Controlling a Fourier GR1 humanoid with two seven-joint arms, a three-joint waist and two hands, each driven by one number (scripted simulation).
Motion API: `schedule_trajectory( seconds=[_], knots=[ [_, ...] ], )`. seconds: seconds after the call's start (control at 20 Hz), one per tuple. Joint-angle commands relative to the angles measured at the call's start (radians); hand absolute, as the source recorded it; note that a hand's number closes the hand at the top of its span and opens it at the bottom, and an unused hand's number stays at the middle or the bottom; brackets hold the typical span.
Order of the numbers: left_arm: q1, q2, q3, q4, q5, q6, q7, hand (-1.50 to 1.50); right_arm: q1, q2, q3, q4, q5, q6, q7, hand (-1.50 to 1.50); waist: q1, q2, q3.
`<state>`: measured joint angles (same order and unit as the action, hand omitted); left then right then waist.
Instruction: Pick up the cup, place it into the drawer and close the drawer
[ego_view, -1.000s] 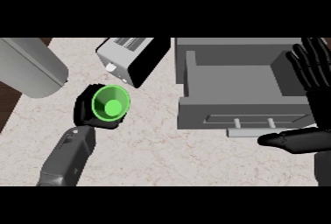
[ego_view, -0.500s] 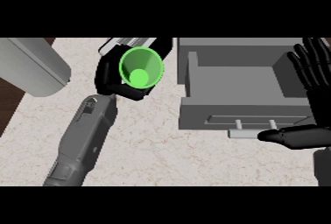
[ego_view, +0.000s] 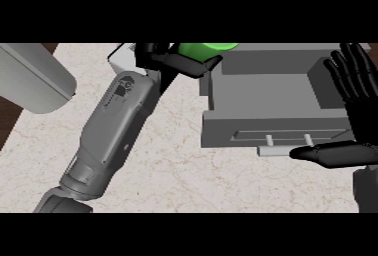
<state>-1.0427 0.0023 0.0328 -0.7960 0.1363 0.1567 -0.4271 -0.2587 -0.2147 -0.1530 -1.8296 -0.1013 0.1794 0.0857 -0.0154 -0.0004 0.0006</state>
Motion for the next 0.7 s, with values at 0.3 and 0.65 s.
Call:
schedule_trajectory(
  seconds=[0.3,0.65],
  knots=[
    [-0.283,-0.002,-0.144,0.284,0.084,0.178,0.208,1.5,0.013,-0.015,-0.016,0.0,-0.03,0.038,-0.028,-1.5,-0.042,0.011,0.001],
    [-0.321,-0.002,-0.273,0.453,0.156,0.176,0.222,1.5,-0.107,-0.01,0.019,0.024,-0.031,0.031,0.014,-1.5,-0.103,0.031,0.001]
  ],
)
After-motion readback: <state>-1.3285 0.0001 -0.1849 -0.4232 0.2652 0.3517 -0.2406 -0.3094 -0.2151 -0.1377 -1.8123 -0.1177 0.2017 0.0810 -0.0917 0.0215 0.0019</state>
